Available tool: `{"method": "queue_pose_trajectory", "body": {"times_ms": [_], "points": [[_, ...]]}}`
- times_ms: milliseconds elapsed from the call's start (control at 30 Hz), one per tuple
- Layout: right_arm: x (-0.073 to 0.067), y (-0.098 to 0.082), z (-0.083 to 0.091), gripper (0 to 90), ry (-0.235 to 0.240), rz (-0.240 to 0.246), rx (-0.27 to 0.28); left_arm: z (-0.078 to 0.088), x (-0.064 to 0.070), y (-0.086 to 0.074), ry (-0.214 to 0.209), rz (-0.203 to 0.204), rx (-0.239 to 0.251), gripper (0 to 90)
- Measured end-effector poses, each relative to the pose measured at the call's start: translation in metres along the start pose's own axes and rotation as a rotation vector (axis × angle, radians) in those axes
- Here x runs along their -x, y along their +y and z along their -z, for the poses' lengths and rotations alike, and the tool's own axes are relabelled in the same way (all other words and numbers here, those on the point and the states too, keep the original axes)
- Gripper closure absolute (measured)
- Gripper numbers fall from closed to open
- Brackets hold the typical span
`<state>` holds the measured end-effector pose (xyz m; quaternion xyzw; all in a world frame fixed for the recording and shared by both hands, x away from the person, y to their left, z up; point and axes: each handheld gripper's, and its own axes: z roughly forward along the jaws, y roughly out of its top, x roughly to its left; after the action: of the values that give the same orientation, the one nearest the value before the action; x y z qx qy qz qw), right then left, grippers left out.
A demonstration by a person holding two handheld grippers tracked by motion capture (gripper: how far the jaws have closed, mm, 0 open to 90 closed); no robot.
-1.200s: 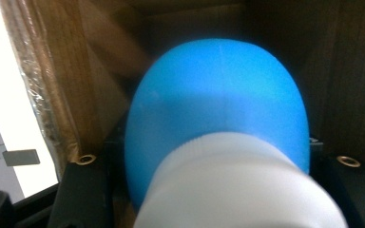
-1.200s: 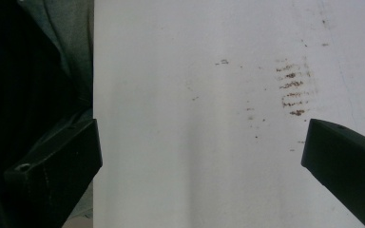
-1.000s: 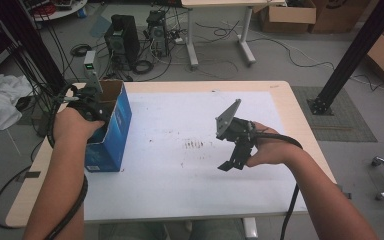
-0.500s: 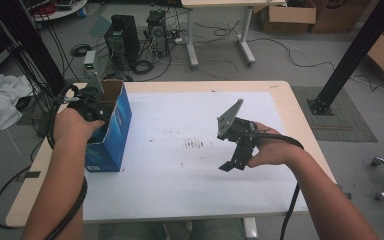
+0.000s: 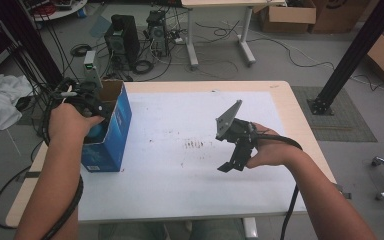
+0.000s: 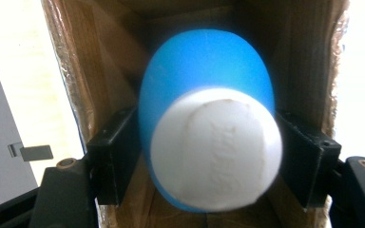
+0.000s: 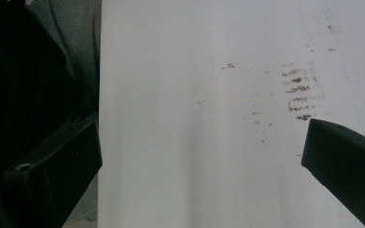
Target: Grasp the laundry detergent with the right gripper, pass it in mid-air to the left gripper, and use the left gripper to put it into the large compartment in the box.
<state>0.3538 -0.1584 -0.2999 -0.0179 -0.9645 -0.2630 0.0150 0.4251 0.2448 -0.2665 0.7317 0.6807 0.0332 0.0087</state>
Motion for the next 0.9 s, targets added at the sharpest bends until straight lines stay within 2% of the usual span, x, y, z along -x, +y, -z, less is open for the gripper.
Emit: {"method": "queue_pose_trajectory", "body": {"times_ms": [133,267,400,500,567,800,900], "points": [[-0.001,0.0,0.0,0.0,0.0,-0.001,-0.002,0.004,-0.001,-0.001,-0.012,0.005,0.0,27.1],[-0.001,0.001,-0.002,0.0,0.002,0.004,-0.003,0.012,-0.001,-0.001,-0.005,-0.004,0.013,24.5],[-0.001,0.001,-0.003,0.0,0.006,0.003,-0.007,0.024,0.003,-0.001,0.008,-0.023,0.03,22.3],[-0.001,0.002,-0.003,0.0,0.007,0.003,-0.009,0.033,0.005,-0.001,0.002,-0.045,0.041,18.7],[0.0,0.002,-0.003,0.0,0.008,0.002,-0.011,0.038,0.006,-0.001,0.004,-0.058,0.033,16.3],[0.001,0.001,-0.003,0.0,0.014,-0.005,-0.017,0.053,0.009,-0.001,0.017,-0.075,0.049,14.9],[0.001,0.001,-0.003,0.0,0.013,-0.003,-0.017,0.058,0.009,-0.001,0.005,-0.087,0.044,11.0]]}}
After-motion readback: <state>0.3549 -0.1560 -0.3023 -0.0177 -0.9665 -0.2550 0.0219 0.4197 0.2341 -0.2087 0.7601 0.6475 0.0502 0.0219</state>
